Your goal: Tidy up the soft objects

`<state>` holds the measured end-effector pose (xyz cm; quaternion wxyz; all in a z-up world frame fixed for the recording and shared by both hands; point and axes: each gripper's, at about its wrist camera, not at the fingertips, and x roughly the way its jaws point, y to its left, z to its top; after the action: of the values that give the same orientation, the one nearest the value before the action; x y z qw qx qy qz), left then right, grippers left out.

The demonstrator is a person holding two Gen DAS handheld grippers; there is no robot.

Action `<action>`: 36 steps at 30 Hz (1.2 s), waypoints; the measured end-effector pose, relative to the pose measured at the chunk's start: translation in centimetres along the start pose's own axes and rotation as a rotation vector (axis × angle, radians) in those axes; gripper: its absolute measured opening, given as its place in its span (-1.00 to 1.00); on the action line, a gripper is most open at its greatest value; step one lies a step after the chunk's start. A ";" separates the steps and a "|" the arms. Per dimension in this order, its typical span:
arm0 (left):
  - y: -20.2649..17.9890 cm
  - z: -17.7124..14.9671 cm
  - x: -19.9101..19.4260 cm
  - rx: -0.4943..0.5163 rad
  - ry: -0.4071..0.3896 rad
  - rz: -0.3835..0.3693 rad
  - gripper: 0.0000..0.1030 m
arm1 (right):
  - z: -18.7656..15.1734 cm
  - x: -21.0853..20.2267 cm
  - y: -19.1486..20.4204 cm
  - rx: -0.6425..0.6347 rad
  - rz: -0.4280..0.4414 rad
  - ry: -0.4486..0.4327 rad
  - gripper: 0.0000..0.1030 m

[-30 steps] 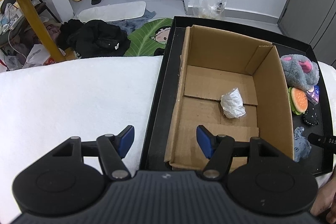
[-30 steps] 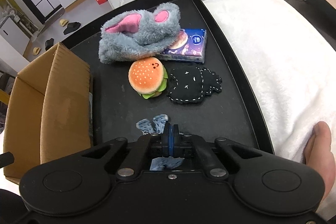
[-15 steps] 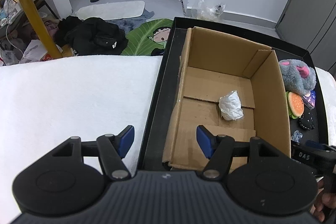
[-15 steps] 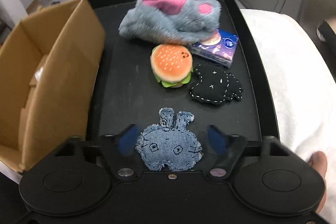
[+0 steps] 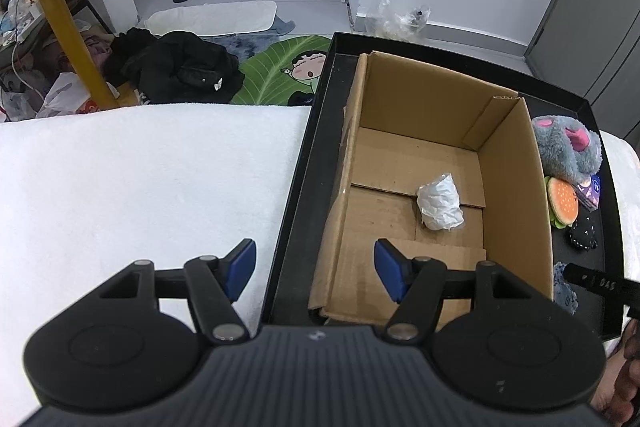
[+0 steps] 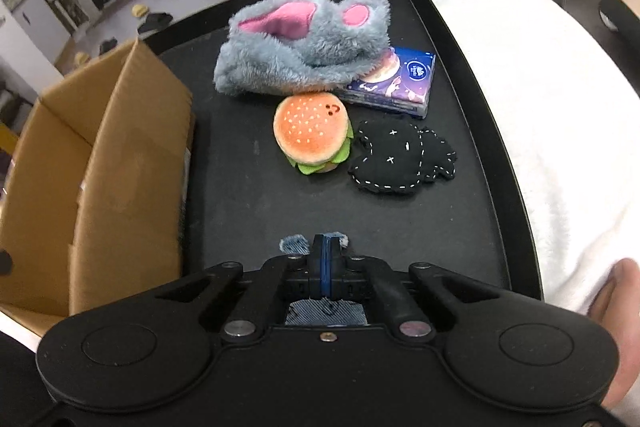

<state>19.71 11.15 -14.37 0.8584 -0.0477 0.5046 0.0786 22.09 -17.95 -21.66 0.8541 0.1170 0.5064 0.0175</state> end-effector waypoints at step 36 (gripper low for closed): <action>0.8 0.2 0.9 -0.041 0.024 -0.044 0.24 | -0.3 0.1 2.3 -0.106 -0.081 0.073 -0.60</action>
<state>20.18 12.06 -15.04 0.8528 -0.0775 0.5118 0.0692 22.10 -15.60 -21.37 0.8401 0.0501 0.5399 0.0141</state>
